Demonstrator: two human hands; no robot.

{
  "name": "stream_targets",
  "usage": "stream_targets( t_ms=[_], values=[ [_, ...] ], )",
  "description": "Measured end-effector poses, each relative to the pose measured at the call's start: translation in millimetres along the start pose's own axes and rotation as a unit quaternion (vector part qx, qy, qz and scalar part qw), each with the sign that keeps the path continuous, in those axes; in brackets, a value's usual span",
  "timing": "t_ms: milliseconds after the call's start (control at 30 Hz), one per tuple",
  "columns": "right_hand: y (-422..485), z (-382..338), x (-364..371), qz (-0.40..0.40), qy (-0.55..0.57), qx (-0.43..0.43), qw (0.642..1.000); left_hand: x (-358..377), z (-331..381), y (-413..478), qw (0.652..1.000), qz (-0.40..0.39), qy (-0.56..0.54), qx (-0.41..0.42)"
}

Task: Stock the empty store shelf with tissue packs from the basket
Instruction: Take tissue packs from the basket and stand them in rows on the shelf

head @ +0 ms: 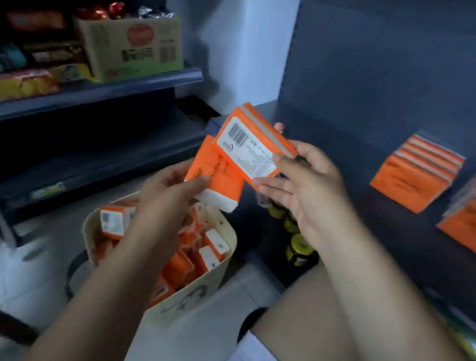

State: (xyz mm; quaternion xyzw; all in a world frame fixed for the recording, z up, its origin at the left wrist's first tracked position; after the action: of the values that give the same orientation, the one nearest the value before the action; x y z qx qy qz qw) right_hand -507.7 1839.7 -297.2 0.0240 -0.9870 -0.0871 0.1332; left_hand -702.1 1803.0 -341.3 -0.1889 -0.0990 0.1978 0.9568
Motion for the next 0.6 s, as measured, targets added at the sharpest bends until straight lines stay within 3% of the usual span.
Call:
stream_targets(
  t_ms=[200, 400, 600],
  values=[
    [-56, -89, -143, 0.090, -0.032, -0.053, 0.994, 124, -5, -54, 0.979, -0.202, 0.016, -0.002],
    [-130, -130, -271, 0.249, -0.022, -0.083, 0.965, 262, -21, -108, 0.941, -0.335, 0.046, 0.026],
    [-179, -159, -337, 0.337, -0.065, -0.097, 0.934, 352, -80, -151, 0.891, -0.451, 0.052, 0.027]
  ],
)
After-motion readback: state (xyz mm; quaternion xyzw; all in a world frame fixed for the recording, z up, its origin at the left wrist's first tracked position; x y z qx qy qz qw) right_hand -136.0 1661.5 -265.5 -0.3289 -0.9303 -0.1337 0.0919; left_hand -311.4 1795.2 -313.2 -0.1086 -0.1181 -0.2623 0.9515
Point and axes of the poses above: each hand's wrist, its own y-axis towards the middle knuckle, its own x-axis out of the palm, z = x × y, the point moved 1 cm from there along y, towards the middle knuckle, and after that the axes turned 14 degrees about -x, right-handed, at the moved point
